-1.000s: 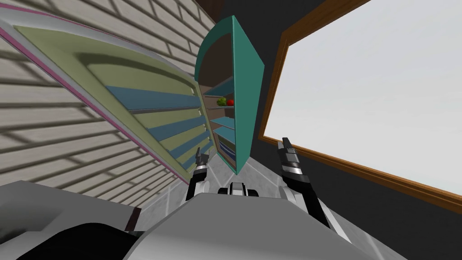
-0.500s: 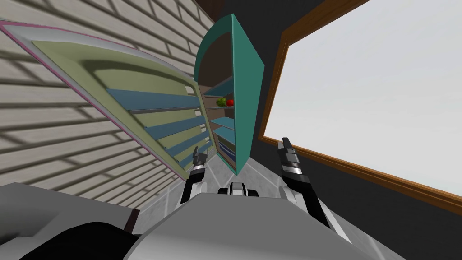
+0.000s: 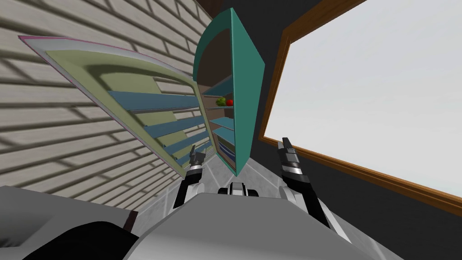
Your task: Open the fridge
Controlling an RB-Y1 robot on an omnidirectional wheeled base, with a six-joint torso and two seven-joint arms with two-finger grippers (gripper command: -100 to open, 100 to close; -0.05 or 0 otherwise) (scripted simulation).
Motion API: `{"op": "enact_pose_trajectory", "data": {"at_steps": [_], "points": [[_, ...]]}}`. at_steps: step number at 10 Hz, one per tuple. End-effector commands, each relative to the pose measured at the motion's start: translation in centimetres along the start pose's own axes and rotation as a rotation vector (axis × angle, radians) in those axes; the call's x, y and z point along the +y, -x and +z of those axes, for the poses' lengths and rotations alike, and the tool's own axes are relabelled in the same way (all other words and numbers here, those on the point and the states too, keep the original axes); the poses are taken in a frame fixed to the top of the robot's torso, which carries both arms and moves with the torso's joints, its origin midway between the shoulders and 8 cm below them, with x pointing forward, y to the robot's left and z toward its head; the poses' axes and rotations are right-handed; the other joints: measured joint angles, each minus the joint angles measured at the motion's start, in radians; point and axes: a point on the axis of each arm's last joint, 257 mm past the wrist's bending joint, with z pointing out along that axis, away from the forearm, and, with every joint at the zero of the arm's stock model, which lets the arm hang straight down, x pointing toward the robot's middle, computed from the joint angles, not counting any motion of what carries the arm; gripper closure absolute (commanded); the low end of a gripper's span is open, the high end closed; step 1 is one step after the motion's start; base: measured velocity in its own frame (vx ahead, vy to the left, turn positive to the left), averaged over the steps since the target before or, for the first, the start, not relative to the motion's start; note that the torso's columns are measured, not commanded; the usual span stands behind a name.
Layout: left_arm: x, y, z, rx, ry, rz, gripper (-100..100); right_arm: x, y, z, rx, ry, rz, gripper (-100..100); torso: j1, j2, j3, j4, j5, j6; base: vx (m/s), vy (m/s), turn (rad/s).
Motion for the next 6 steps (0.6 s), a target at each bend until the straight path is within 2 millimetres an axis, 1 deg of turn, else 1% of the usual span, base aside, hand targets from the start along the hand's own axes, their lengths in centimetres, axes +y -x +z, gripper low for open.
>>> {"op": "enact_pose_trajectory", "data": {"at_steps": [1,6], "points": [[-0.03,-0.04,0.00,0.000,0.002,0.000,0,0.00,0.00,0.00,0.000,0.000,0.000,0,0.000,0.000,0.000,0.000,0.000,0.000,0.000,0.000,0.000],[-0.02,-0.04,0.00,0.000,0.002,0.000,0,0.00,0.00,0.00,0.000,0.000,0.000,0,0.000,0.000,0.000,0.000,0.000,0.000,0.000,0.000,0.000]]}}
